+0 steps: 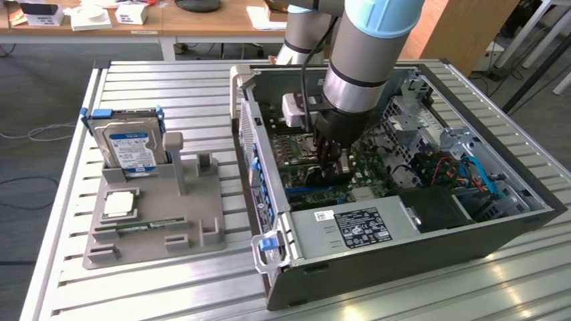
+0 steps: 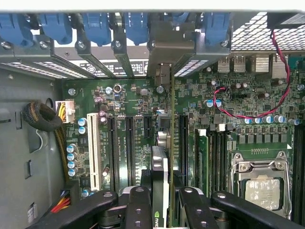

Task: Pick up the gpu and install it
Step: 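Insert the gpu into the slot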

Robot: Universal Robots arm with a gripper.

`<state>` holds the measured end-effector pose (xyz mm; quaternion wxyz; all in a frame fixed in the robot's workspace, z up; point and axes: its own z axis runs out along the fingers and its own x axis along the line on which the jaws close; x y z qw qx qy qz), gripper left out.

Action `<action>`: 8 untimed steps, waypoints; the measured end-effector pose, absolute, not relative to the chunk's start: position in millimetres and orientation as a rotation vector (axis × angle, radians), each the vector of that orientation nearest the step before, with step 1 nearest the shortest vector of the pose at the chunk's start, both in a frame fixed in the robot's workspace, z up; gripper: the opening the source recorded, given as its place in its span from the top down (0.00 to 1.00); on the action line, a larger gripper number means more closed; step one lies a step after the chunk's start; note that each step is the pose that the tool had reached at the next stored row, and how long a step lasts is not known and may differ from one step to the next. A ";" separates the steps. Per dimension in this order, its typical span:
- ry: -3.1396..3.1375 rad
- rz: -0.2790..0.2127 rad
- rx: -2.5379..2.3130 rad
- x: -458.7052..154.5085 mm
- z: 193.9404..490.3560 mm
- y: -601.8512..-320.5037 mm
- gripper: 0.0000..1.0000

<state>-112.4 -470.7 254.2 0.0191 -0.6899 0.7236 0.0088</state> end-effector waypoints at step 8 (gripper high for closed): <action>2.251 0.017 -2.145 -112.5 253.8 -470.6 0.73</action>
